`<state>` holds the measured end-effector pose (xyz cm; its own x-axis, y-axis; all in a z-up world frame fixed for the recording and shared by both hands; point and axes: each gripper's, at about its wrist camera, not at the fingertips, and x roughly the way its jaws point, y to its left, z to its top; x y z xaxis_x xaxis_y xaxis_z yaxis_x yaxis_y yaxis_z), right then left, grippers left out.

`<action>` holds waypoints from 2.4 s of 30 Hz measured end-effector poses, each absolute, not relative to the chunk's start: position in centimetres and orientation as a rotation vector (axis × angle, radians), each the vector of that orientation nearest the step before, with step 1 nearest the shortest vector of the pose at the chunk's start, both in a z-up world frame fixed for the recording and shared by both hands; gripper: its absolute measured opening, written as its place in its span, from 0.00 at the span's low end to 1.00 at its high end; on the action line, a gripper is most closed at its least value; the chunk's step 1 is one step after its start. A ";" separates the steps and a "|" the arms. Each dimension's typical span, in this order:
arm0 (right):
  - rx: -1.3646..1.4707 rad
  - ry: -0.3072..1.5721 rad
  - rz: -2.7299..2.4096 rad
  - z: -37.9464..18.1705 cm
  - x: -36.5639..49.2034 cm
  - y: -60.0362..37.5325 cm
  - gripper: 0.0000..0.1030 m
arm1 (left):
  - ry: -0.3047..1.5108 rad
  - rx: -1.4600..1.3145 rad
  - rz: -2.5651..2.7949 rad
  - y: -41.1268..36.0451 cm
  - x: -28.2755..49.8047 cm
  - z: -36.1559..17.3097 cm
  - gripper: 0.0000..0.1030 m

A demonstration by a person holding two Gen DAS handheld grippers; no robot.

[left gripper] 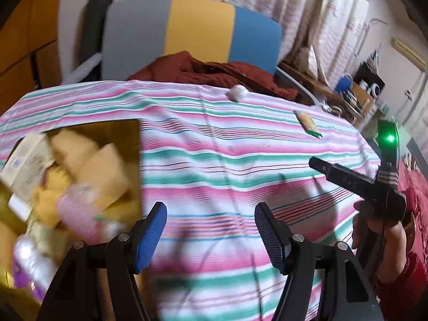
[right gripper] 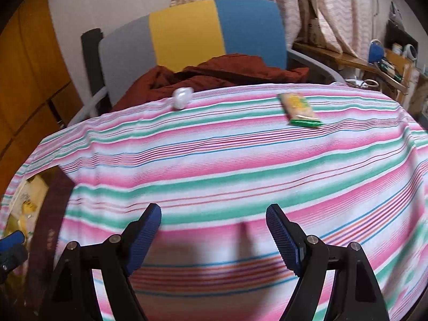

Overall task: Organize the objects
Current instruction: 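Move both grippers back from the tray toward the remaining items, then grasp the WEIDAN cracker packet with the right gripper, then grasp the small white plastic-wrapped ball with the left gripper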

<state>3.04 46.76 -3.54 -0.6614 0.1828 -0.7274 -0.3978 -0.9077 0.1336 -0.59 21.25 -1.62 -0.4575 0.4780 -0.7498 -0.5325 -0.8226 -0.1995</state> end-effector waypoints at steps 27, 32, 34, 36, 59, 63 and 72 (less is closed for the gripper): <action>-0.954 0.545 2.369 -5.8 -7.7 68.0 0.79 | 0.312 -1.206 2.118 35.0 -8.2 -5.3 0.67; -0.984 0.435 2.380 -6.6 -9.6 67.8 0.76 | 0.312 -1.185 2.113 36.3 -9.8 -5.1 0.67; -1.035 0.444 2.362 -7.5 -10.2 68.1 0.58 | 0.308 -1.184 2.119 36.8 -10.7 -5.0 0.67; -1.045 0.447 2.353 -7.8 -10.3 68.3 0.54 | 0.301 -1.171 2.135 37.5 -11.8 -4.8 0.67; -1.020 0.325 2.356 -8.4 -10.5 66.8 0.50 | 0.265 -1.190 2.282 47.6 -24.7 -6.0 0.72; -1.020 0.307 2.349 -8.4 -10.6 66.6 0.49 | 0.243 -1.179 2.304 47.8 -25.2 -7.1 0.63; -1.010 0.295 2.347 -8.4 -10.6 66.6 0.49 | 0.234 -1.112 2.376 47.4 -24.1 -7.9 0.35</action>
